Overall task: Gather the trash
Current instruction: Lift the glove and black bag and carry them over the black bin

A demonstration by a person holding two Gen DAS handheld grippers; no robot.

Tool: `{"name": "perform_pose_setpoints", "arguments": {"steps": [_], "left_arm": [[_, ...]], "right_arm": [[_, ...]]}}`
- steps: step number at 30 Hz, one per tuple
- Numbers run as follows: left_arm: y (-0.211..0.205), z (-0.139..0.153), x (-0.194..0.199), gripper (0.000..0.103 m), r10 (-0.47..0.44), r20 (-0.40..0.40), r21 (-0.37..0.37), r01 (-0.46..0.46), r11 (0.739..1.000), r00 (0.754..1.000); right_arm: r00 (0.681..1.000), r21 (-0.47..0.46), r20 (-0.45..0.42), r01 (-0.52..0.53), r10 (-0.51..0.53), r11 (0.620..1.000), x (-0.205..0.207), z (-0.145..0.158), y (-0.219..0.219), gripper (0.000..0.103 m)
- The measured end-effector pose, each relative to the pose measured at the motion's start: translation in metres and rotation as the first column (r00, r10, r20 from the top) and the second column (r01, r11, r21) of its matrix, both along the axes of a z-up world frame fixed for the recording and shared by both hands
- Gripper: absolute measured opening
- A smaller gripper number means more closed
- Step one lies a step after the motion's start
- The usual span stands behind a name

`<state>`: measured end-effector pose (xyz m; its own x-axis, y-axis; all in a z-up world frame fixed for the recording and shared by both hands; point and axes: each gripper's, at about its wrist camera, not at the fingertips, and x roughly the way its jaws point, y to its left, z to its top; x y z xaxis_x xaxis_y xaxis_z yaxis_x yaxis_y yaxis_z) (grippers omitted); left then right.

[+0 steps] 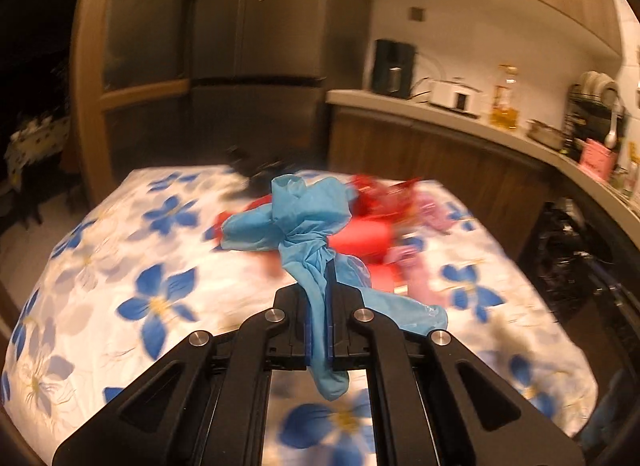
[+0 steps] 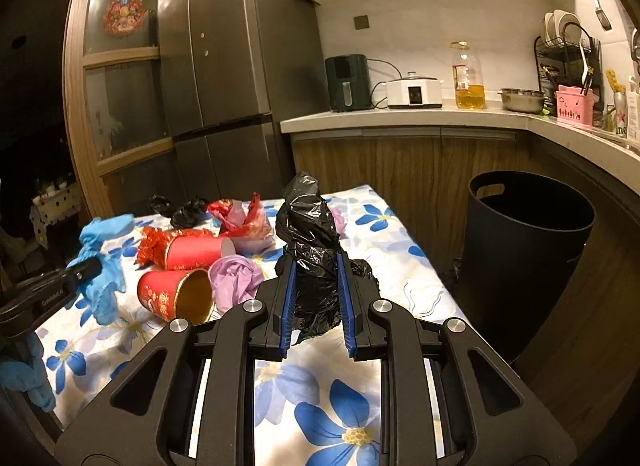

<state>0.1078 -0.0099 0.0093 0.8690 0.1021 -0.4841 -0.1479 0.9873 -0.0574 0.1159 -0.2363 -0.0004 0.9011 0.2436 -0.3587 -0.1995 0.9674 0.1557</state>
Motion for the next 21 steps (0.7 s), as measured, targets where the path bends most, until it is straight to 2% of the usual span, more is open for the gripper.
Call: {"name": "perform_pose_setpoints", "arguments": {"steps": [9, 21], "left_arm": [[-0.074, 0.010, 0.023, 0.004, -0.140, 0.024, 0.033, 0.139, 0.990, 0.990], [-0.135, 0.019, 0.049, 0.004, -0.259, 0.049, 0.053, 0.257, 0.965, 0.965]], "right_arm": [[0.998, 0.013, 0.030, 0.060, -0.060, 0.998, -0.011, 0.011, -0.032, 0.019], [0.982, 0.027, 0.064, 0.176, -0.177, 0.984, -0.010, 0.022, -0.083, 0.019]]}}
